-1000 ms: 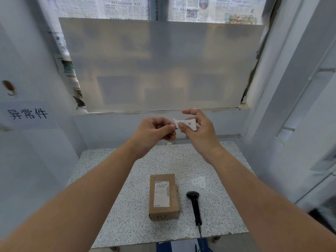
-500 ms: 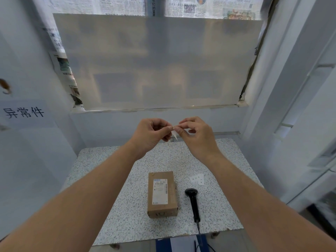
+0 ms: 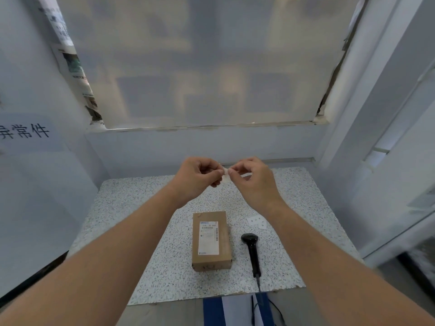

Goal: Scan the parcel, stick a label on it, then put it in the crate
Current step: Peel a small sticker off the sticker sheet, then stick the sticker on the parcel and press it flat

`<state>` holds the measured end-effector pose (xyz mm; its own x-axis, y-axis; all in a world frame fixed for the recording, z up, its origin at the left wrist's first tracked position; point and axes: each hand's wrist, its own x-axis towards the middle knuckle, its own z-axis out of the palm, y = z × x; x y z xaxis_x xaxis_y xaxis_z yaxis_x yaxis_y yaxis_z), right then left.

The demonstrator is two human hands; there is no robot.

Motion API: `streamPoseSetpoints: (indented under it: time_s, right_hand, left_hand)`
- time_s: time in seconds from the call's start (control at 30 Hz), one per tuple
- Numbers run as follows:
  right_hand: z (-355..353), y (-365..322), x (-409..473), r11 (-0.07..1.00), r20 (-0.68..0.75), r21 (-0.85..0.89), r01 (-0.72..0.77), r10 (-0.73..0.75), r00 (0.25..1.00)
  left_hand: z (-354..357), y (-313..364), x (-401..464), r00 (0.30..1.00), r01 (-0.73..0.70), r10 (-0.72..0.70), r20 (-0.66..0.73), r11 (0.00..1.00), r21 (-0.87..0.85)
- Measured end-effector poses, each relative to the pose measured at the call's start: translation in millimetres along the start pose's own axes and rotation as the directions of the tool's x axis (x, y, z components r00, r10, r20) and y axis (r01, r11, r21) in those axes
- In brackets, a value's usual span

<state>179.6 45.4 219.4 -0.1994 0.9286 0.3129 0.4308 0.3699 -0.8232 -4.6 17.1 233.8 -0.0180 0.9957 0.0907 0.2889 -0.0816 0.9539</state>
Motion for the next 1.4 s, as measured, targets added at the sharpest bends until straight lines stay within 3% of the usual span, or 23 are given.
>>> streamPoseSetpoints:
  time_s: [0.4, 0.8, 1.0, 1.4]
  right_hand:
    - [61, 47, 2, 0.952, -0.021, -0.077, -0.295, 0.294, 0.955]
    - [107, 98, -17, 0.844, -0.007, -0.018, -0.536, 0.536, 0.844]
    - [124, 129, -24, 0.791, -0.048, -0.004, -0.612, 0.611, 0.79]
    - [141, 160, -17, 0.774, -0.112, -0.094, -0.626, 0.617, 0.779]
  left_hand:
    - [-10, -66, 6, 0.947, 0.321, -0.32, -0.027, 0.945, 0.066]
    - [-25, -183, -11, 0.725, 0.684, -0.65, -0.23, 0.719, 0.126]
    - [-29, -233, -11, 0.635, 0.757, -0.705, -0.315, 0.649, 0.074]
    - [-24, -275, 1, 0.632, 0.774, -0.722, -0.282, 0.608, 0.177]
